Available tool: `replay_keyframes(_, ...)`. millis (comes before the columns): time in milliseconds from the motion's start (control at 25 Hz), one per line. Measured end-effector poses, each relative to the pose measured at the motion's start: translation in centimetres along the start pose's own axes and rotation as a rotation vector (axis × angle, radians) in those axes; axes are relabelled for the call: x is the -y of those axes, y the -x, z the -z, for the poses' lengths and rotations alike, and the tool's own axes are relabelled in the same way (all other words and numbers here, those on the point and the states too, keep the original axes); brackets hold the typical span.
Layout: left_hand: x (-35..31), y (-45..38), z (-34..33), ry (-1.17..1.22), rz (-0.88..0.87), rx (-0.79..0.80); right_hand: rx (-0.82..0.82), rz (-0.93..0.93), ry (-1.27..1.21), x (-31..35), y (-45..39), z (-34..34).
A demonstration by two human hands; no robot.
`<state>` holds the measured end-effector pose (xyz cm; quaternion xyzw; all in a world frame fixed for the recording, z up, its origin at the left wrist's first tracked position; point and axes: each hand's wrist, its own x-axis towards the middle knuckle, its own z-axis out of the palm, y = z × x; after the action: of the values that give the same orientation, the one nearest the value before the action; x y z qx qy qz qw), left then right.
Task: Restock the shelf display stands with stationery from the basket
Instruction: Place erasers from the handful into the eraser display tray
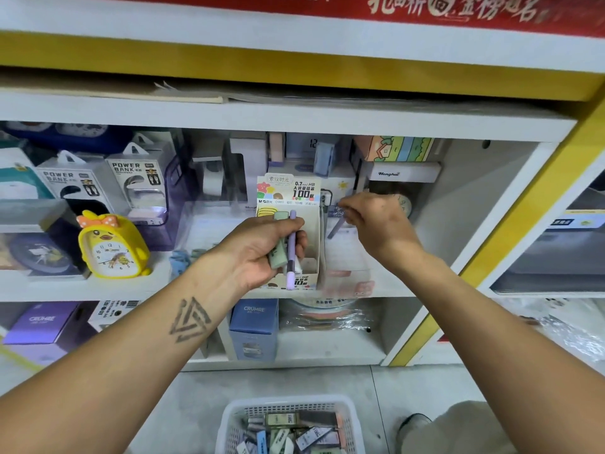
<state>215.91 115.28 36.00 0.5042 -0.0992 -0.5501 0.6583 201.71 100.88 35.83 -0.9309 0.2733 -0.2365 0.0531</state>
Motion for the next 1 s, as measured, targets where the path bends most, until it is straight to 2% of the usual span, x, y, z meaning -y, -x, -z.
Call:
replay_keyframes(240, 0.1, 0.0, 0.1, -0.024, -0.014, -0.007, -0.069, -0.123, -0.240, 0.5, -0.4, -0.5)
replay_keyframes(360, 0.3, -0.1, 0.2, -0.017, -0.011, 0.008, -0.086, -0.098, -0.195, 0.2, -0.7, -1.2)
replay_keyframes(480, 0.3, -0.1, 0.5, -0.020, -0.016, 0.013, 0.031, -0.068, -0.042, -0.1, -0.7, -1.8)
replay_keyframes(560, 0.3, -0.1, 0.5, -0.018, -0.022, 0.029, 0.012, -0.096, -0.069, 0.0, -0.7, -1.5)
replay_keyframes(640, 0.5, -0.2, 0.4, 0.005, -0.028, 0.044, -0.033, -0.178, -0.269, 0.8, -0.6, -0.8)
replay_keyframes(760, 0.7, -0.3, 0.2, -0.031, -0.039, 0.055, 0.124, -0.370, -0.716, 2.3, -0.3, 0.4)
replay_keyframes(840, 0.9, -0.1, -0.2, -0.097, -0.049, 0.097, 0.229, -0.431, -0.811, 3.0, 0.1, 0.7)
replay_keyframes(920, 1.1, 0.0, -0.7, -0.111, -0.066, 0.121, 0.254, -0.455, -0.880, 3.1, 0.2, 0.6)
replay_keyframes(1000, 1.0, -0.2, -0.9, -0.064, -0.084, 0.078, 0.250, -0.479, -0.928, 2.9, 0.2, 0.9)
